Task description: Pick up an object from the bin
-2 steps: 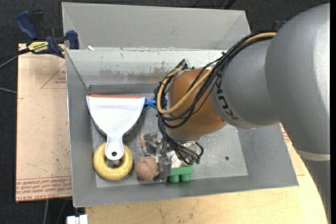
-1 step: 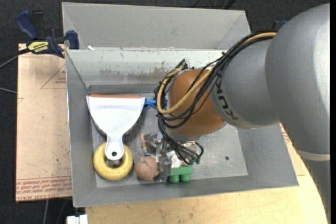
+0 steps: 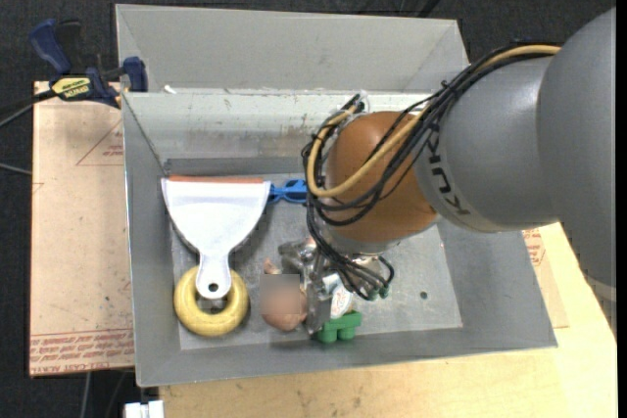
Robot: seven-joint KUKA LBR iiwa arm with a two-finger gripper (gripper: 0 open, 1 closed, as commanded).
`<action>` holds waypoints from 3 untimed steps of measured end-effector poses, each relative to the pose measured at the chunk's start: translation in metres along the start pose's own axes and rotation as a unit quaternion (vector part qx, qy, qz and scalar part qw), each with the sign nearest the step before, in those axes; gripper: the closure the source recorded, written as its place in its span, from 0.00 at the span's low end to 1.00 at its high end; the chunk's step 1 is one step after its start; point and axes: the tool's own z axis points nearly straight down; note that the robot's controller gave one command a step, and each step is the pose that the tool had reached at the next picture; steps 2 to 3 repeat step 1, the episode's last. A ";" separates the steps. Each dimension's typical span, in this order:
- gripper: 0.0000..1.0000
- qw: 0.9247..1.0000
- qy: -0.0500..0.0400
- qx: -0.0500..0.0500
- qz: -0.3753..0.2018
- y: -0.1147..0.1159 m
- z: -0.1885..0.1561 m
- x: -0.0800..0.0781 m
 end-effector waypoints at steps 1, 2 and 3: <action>1.00 1.000 -0.002 0.000 0.006 0.002 -0.069 0.000; 1.00 1.000 -0.002 0.000 0.006 0.002 -0.069 0.000; 1.00 1.000 -0.002 0.000 0.006 0.002 -0.069 0.000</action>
Offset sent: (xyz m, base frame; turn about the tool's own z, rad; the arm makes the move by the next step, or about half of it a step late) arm 0.0110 0.0360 0.1569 0.0383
